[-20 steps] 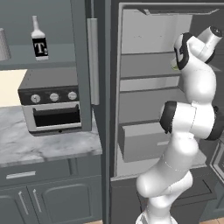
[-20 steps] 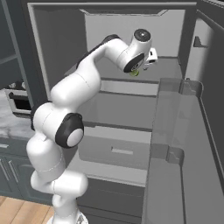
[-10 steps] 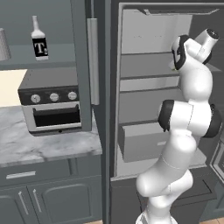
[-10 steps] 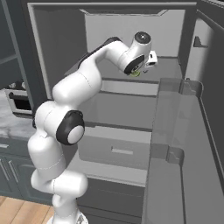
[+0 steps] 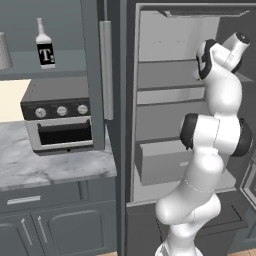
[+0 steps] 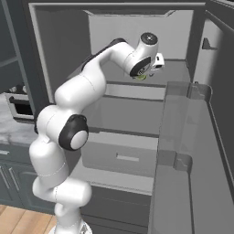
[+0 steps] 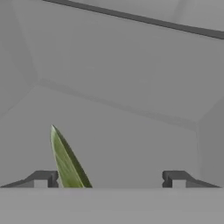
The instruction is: There is a bowl on the dining counter. Grab a lemon wedge from the fridge and place it in the bowl. Then get the liquor bottle and glass cup from the cabinet and place them next to the bowl.
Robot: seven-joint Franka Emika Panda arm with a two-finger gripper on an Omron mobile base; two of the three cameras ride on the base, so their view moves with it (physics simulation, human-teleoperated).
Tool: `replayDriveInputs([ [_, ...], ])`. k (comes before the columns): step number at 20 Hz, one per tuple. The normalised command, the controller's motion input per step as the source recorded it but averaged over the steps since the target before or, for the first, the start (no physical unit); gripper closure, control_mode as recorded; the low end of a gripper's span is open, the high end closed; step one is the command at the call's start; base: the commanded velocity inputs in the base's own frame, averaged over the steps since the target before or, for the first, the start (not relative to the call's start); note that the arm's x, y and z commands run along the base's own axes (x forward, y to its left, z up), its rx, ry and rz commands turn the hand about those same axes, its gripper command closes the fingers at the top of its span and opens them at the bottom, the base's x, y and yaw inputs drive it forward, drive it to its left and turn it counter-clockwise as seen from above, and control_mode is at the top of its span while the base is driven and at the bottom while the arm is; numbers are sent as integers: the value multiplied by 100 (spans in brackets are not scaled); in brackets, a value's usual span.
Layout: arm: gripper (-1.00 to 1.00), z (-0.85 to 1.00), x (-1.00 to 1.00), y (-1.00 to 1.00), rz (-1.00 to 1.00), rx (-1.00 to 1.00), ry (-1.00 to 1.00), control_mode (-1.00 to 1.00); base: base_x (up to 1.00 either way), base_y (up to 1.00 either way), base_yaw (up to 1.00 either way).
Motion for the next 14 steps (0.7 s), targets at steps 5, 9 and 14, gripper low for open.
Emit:
replayDriveInputs([
  [5, 100, -33, 2, 0, 0, 0, 3, -100, 0, 0, 0],
  [9, 100, -34, 0, 1, 0, 0, 0, -100, 0, 0, 0],
  [14, 100, -21, -18, 22, 0, 0, -1, -100, 0, 0, 0],
])
